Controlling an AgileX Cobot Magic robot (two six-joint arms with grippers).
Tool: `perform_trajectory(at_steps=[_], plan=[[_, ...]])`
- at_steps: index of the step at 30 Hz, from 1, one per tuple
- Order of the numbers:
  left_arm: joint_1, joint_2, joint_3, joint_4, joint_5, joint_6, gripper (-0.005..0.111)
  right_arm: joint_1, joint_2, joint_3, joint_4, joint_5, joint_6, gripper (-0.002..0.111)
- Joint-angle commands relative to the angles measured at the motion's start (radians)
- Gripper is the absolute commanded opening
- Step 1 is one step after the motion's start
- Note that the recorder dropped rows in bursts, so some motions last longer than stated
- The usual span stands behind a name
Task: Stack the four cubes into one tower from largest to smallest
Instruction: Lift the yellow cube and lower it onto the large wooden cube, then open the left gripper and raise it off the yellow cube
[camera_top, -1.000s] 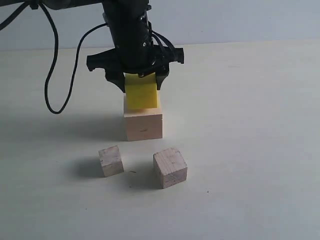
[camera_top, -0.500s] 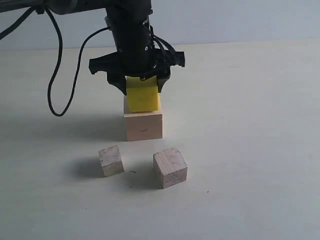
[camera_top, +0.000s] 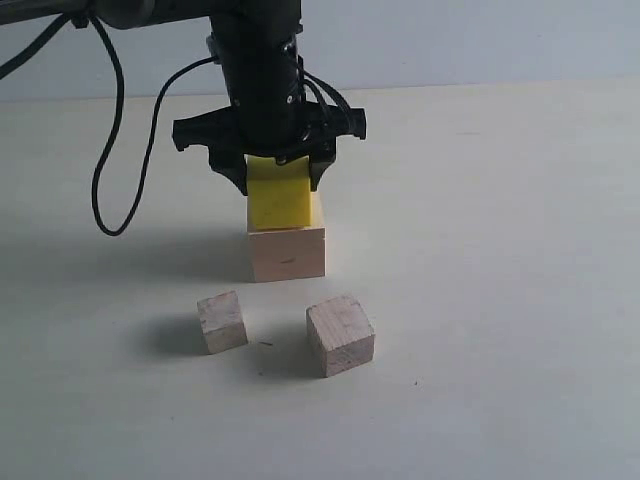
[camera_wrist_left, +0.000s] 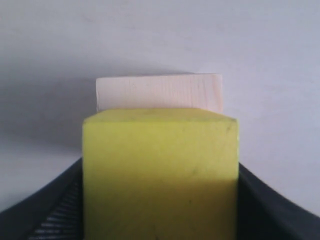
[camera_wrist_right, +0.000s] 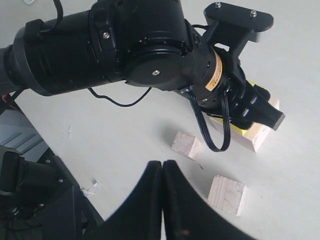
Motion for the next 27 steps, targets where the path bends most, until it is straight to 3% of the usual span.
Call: perform_trajectory(at_steps=[1, 4, 27], plan=[[-0.003, 0.002, 0.003, 0.004, -0.011, 0.001, 0.061, 0.001, -0.006, 0.002, 0.002, -0.002, -0.011, 0.000], [-0.003, 0.002, 0.003, 0.002, -0.017, 0.005, 0.073, 0.001, -0.006, 0.002, 0.002, -0.002, -0.011, 0.000], [-0.003, -0.064, 0.001, 0.004, 0.031, 0.068, 0.073, 0.001, -0.006, 0.002, 0.004, -0.002, -0.021, 0.000]])
